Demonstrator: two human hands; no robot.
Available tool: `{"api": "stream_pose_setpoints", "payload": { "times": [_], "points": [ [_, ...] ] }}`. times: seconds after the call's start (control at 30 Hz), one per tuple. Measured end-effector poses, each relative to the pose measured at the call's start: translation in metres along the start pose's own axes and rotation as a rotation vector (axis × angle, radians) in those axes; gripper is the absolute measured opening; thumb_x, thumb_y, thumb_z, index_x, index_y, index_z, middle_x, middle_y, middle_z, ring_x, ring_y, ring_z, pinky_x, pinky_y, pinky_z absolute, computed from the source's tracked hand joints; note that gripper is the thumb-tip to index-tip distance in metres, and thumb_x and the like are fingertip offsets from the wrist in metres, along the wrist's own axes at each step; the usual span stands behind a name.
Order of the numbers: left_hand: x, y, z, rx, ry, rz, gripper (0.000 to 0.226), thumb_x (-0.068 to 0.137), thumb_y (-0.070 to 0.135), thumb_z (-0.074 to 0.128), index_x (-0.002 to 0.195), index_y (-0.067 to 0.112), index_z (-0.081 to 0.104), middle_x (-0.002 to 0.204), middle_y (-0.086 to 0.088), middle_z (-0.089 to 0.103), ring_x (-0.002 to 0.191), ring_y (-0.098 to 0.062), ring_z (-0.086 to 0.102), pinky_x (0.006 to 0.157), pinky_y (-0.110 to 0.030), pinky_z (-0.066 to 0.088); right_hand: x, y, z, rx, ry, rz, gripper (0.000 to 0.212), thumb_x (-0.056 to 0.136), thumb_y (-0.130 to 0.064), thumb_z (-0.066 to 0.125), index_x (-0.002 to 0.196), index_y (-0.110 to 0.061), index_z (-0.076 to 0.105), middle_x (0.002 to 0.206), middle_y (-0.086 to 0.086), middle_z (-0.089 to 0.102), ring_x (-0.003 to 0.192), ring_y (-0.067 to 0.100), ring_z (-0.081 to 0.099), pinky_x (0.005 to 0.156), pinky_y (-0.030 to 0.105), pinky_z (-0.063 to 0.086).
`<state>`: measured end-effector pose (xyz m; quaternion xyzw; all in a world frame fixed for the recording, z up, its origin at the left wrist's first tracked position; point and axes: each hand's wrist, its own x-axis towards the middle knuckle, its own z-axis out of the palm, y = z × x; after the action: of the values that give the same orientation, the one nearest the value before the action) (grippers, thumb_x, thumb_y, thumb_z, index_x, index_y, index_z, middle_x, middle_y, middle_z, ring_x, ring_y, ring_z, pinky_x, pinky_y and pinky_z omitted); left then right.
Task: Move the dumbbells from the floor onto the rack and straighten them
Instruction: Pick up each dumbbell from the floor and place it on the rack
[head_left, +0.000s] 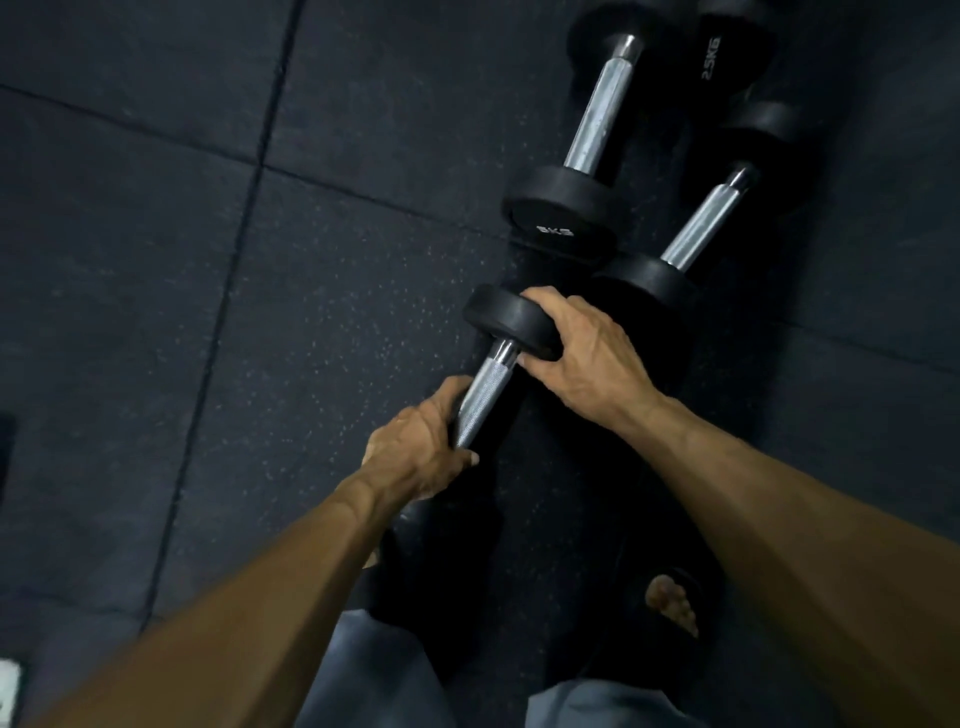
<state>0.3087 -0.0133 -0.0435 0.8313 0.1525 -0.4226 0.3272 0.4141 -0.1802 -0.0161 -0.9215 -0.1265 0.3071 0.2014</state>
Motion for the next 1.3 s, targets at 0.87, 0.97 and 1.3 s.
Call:
{"api": "stream_pose_setpoints", "payload": {
  "times": [0.87,0.97,1.3],
  "points": [
    [-0.242,0.247,-0.146,0.087,0.137,0.112,0.078,0.077,0.030,0.075,0.139,0.043,0.030,0.096,0.011,0.054,0.101,-0.017,0.051,0.086,-0.036,0.041,-0.161,-0.066,-0.331,0.090,0.100,-0.157,0.047,0.078,-0.026,0.074,0.121,-0.030,0.054,0.089,-0.006,0.067,0.083,0.020,0.064,0.087,0.044,0.051],
    [-0.292,0.290,-0.166,0.110,0.153,0.155,0.078,0.075,0.030,0.076,0.138,0.043,0.032,0.096,0.011,0.053,0.102,-0.018,0.052,0.092,-0.039,0.044,-0.201,-0.079,-0.391,0.063,0.114,-0.178,0.051,0.078,-0.026,0.074,0.124,-0.028,0.053,0.088,-0.006,0.068,0.084,0.020,0.065,0.089,0.045,0.050],
    [-0.402,0.405,-0.199,0.213,0.101,0.331,0.082,0.068,0.030,0.080,0.136,0.041,0.036,0.119,0.009,0.061,0.104,-0.019,0.058,0.093,-0.043,0.049,-0.335,-0.084,-0.519,0.064,0.271,-0.085,0.044,0.076,-0.028,0.073,0.116,-0.031,0.055,0.089,-0.011,0.069,0.086,0.017,0.066,0.087,0.043,0.051]
  ]
}}
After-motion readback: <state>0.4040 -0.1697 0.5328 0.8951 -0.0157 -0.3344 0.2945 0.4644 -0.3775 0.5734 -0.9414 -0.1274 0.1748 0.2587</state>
